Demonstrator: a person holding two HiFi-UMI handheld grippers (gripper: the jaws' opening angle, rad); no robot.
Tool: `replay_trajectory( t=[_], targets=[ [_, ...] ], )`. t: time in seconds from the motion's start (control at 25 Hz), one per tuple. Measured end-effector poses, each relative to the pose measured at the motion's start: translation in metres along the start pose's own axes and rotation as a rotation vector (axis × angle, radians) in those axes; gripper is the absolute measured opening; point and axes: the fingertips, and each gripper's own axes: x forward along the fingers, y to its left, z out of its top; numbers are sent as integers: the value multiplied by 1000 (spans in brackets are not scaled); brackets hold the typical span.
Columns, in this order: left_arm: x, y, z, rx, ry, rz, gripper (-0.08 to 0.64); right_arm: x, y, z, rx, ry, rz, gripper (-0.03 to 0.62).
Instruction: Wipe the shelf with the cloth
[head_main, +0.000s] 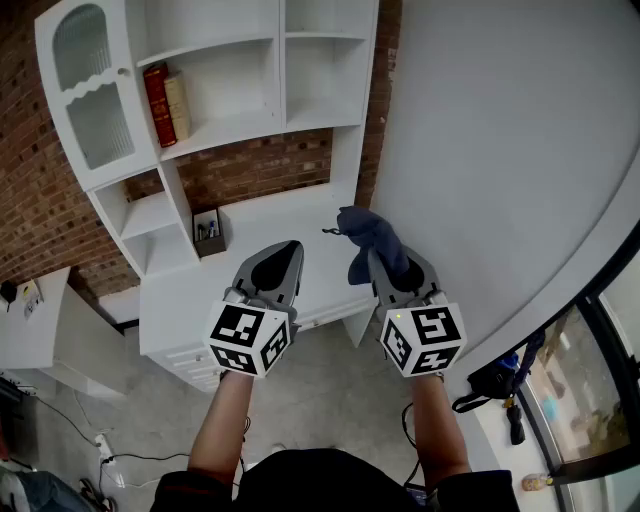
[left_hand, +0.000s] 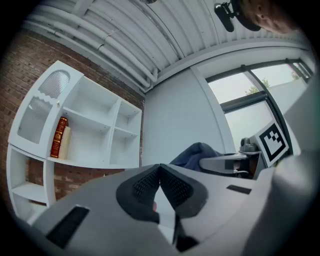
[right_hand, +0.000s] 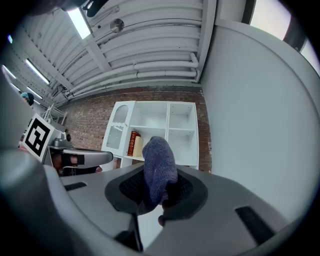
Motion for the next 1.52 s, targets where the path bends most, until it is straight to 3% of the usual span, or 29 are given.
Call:
replay_trajectory(
  t=[0.84, 1.04, 1.52],
  targets=[
    [29, -53, -26, 19, 46, 25, 17, -23, -50, -20, 52, -16, 38, 89],
    [33, -55, -33, -20, 65, 38, 17, -24, -58, -27, 57, -14, 50, 89],
    [40, -38, -32, 22, 67, 55, 17, -4, -56, -24, 52, -31, 85, 89]
  ],
)
